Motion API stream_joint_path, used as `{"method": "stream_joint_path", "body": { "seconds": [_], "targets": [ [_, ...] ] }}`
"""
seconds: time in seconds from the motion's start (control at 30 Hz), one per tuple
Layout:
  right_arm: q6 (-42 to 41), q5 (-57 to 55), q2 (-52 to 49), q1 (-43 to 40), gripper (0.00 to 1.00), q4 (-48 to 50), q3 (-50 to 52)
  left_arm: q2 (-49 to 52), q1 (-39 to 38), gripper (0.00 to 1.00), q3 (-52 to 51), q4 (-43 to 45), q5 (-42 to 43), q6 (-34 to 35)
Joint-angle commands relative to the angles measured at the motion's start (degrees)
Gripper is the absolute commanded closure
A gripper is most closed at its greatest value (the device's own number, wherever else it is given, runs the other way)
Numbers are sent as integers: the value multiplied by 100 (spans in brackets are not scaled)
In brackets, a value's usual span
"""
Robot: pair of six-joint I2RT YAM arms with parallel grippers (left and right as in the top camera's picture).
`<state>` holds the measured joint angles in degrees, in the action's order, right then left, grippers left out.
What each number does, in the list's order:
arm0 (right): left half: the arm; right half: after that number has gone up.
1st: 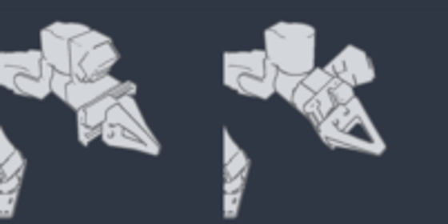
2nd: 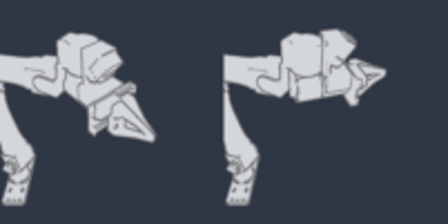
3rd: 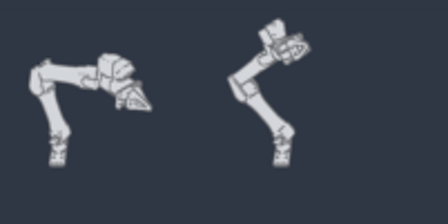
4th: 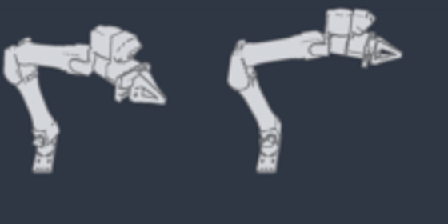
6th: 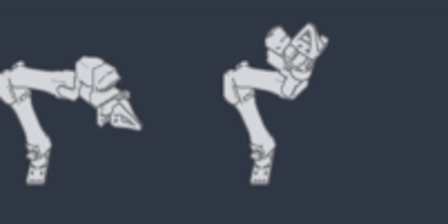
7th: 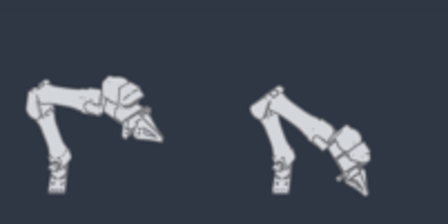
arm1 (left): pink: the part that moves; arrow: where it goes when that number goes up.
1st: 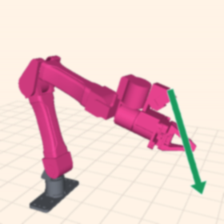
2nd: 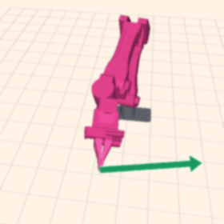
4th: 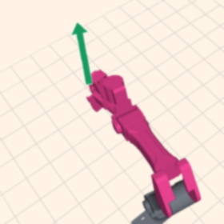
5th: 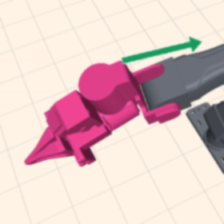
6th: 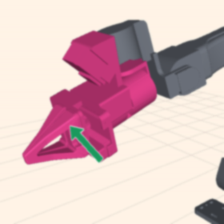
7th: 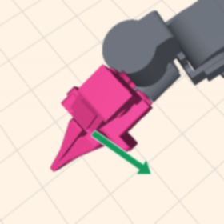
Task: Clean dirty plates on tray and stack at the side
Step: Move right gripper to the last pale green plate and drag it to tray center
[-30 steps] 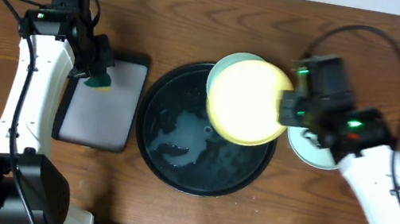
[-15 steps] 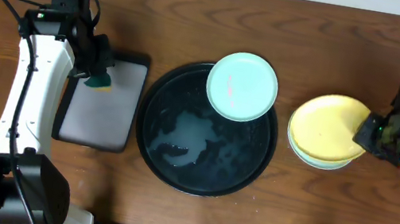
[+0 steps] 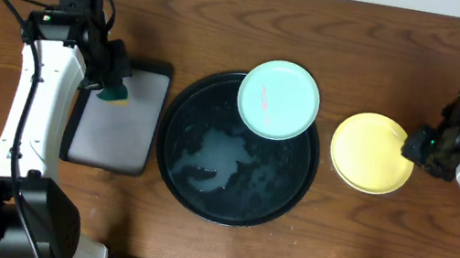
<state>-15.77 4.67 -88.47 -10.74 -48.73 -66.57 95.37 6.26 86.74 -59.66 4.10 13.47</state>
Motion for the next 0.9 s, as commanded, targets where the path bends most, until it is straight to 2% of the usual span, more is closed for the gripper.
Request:
{"method": "stream_joint_path", "body": {
  "seconds": [0.0,0.1,0.2,0.43,0.67,0.7,0.8,0.87],
  "targets": [
    [269,1255,-46,361,68,507,-120,-92,4,92,81,-9,-68,-72],
    [304,1276,-391,870,66,654,-625,-92,4,92,81,-9,-68,-72],
    [638,1272,-1130,1366,59,369,-1543,-92,4,92,81,-9,-68,-72],
    [1187,1283,-2741,1899,55,-11,-3110,-92,4,92,81,-9,-68,-72],
    [1596,1340,-3353,2124,57,9,-3178,-92,4,92,81,15,-68,-72],
    [1606,1335,-3436,2133,59,7,-3178,-92,4,92,81,20,-68,-72],
    [1598,1342,-3606,2133,79,7,-3178,-92,4,92,81,13,-68,-72],
    [1550,1340,-3595,2127,89,22,-3182,-92,4,92,81,13,-68,-72]
  ]
}}
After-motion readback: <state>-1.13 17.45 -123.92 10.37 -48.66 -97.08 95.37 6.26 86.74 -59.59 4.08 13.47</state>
